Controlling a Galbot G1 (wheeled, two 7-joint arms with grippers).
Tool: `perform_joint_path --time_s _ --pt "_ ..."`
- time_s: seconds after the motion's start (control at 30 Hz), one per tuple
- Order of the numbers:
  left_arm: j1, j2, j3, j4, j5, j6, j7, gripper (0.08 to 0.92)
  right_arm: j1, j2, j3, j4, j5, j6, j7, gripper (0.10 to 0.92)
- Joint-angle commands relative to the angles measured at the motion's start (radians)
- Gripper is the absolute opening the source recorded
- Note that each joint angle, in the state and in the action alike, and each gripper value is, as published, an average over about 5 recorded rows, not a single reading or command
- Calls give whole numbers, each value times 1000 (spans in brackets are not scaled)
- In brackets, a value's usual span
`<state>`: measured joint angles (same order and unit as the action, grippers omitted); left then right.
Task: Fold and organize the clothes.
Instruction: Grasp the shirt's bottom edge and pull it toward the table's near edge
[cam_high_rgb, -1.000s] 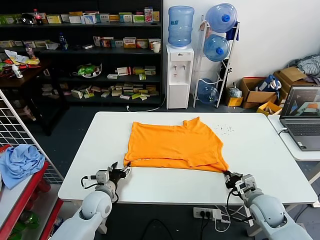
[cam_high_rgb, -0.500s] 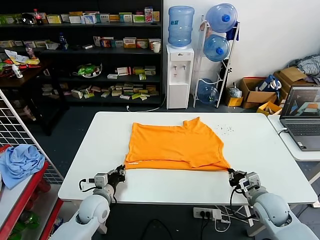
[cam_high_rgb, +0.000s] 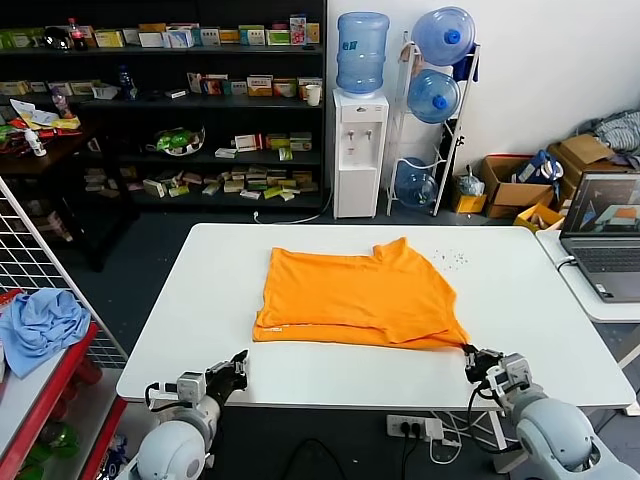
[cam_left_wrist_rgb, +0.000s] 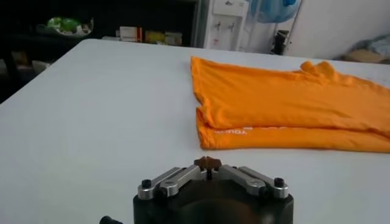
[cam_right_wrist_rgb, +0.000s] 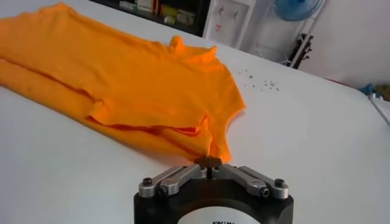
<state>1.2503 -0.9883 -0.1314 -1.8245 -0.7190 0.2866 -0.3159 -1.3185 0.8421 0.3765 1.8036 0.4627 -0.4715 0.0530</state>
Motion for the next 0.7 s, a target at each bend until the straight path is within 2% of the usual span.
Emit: perform_joint_path --time_s 0.03,0.43,0.7 --pt "20 -30 -1 -29 6 -29 12 147 -46 -8 -2 27 8 3 20 124" --pt "-190 -99 31 204 46 -91 52 501 -22 -1 -20 4 13 5 15 124" --pt "-260 -124 41 312 60 -101 53 733 -3 -6 -25 -12 24 10 12 124"
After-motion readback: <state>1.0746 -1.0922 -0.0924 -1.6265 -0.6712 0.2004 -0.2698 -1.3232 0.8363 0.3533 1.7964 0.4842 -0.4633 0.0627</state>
